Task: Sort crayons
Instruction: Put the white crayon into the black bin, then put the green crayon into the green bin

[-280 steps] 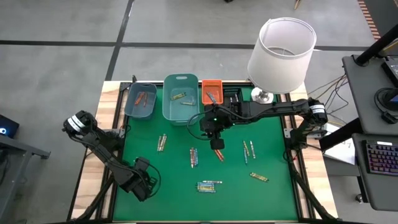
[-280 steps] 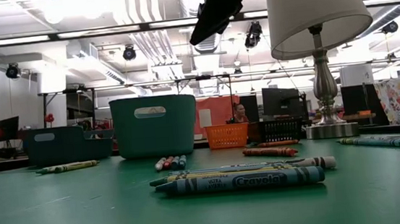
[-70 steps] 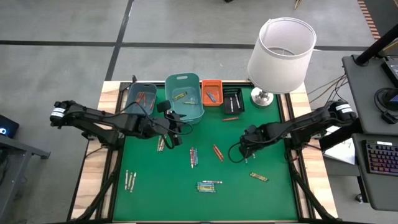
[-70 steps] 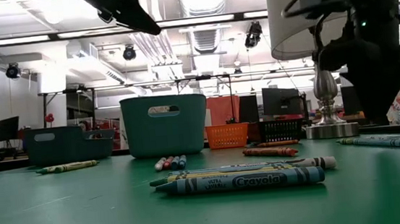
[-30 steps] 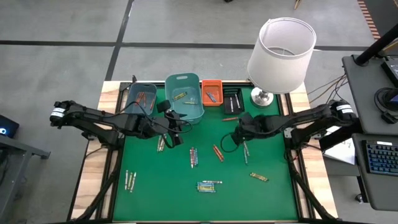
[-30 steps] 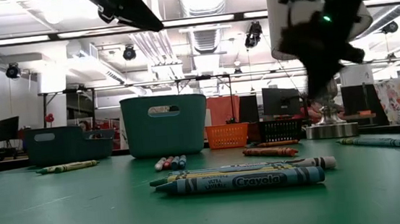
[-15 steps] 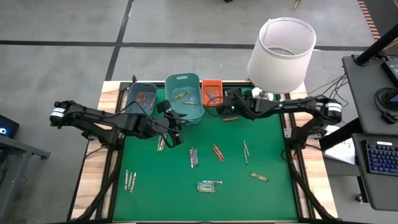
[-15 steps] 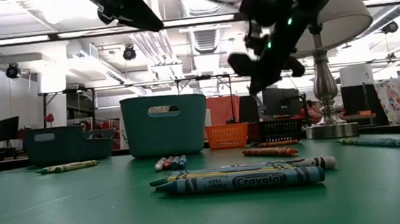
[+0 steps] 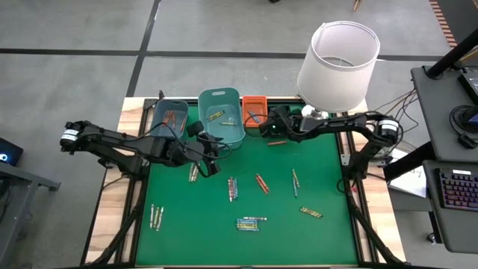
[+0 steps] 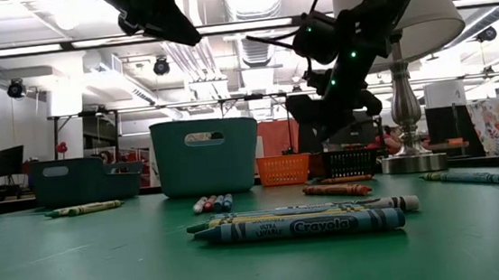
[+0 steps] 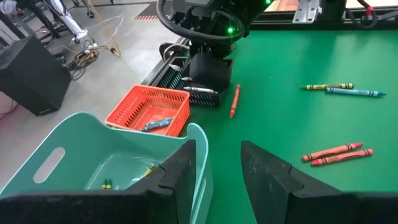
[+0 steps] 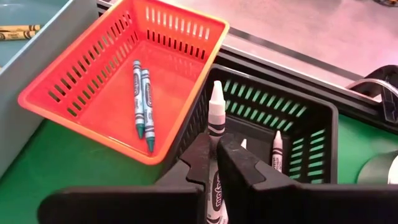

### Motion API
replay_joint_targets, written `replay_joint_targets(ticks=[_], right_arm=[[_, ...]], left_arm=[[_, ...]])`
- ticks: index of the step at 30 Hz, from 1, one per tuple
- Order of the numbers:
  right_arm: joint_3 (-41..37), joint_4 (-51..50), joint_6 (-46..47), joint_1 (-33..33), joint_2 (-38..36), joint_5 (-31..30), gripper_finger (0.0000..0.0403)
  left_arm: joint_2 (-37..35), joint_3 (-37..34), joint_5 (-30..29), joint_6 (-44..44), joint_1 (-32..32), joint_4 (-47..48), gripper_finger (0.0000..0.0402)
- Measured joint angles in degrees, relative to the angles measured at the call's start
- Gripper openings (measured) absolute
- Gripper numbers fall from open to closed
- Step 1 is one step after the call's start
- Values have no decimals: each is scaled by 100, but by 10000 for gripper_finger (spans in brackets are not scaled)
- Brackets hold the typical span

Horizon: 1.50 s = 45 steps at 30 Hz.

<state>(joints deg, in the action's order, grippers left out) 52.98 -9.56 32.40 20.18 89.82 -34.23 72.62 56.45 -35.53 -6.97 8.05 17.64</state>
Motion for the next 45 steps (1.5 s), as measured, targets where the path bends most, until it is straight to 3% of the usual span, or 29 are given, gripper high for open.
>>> replay_joint_targets(ticks=[10, 18, 27, 31, 39, 45], right_arm=[[1, 2, 15, 0, -31, 15, 115], [8, 19, -224, -209, -298, 17, 153], [10, 415, -997, -732, -698, 15, 155], [10, 731, -1396, -893, -787, 4, 155], [10, 903, -1671, -918, -815, -33, 155], [10, 827, -1657, -937, -815, 0, 155]], left_arm=[[-4, 0, 7, -306, 17, 127, 110], [-24, 0, 103, -2055, 175, 1820, 110], [-24, 0, 1731, -3960, 317, 2969, 110], [-24, 0, 2186, -4705, 500, 3411, 110], [-20, 0, 2473, -6391, 1418, 3854, 110], [131, 0, 2625, -8545, 2633, 3857, 110]])
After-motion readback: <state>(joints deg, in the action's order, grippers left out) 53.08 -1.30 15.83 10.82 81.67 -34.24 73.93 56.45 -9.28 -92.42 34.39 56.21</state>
